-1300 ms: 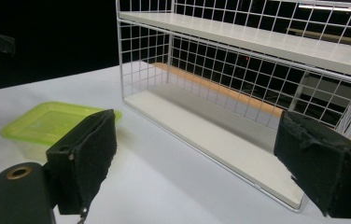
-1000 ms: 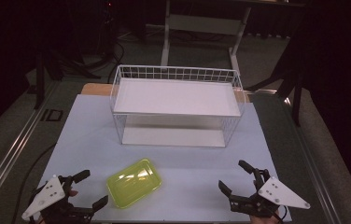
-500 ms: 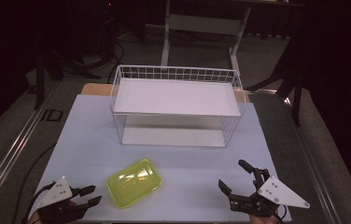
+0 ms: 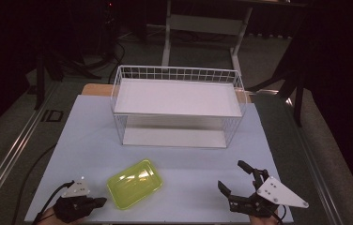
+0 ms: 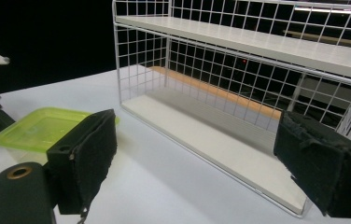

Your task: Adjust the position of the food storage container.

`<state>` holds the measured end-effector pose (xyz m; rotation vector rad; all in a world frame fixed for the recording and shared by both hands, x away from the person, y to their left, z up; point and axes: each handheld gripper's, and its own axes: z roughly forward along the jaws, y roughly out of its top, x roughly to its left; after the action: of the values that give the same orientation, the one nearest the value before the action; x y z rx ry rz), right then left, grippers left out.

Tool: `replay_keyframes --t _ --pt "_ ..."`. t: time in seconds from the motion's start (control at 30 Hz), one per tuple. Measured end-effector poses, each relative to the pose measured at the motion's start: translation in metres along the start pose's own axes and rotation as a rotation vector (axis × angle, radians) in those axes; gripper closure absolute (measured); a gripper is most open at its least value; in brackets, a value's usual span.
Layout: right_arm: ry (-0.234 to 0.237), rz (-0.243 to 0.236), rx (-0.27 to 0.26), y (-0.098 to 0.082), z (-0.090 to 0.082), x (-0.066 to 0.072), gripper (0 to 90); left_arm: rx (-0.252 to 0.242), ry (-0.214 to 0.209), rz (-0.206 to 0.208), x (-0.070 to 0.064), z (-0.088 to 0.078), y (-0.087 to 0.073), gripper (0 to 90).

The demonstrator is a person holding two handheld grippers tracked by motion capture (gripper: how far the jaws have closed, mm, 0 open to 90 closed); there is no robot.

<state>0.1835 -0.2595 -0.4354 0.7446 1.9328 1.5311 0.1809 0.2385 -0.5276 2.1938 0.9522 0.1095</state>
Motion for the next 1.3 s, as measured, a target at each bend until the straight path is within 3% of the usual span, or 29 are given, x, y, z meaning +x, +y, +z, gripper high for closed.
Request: replay_keyframes --t 0.27,0.6,0.83,1.03,1.3 --pt "0.009 0.002 0.006 -0.001 0.001 -0.001 13.3 0.006 0.0 0.011 0.002 0.018 0.015 90.0" --pt "0.015 -0.008 0.003 0.0 0.0 0.001 13.3 -0.015 0.023 -0.009 0.016 0.033 0.039 90.0" --pt "0.017 -0.009 0.004 -0.001 0.0 0.001 13.3 -0.033 0.017 -0.026 0.021 0.046 0.053 90.0" --pt "0.022 -0.014 0.008 -0.001 0.001 0.001 13.3 -0.042 0.012 -0.024 0.021 0.054 0.061 90.0" --pt "0.031 -0.001 0.026 -0.003 0.004 0.0 13.4 -0.054 0.019 -0.05 0.025 0.063 0.07 90.0"
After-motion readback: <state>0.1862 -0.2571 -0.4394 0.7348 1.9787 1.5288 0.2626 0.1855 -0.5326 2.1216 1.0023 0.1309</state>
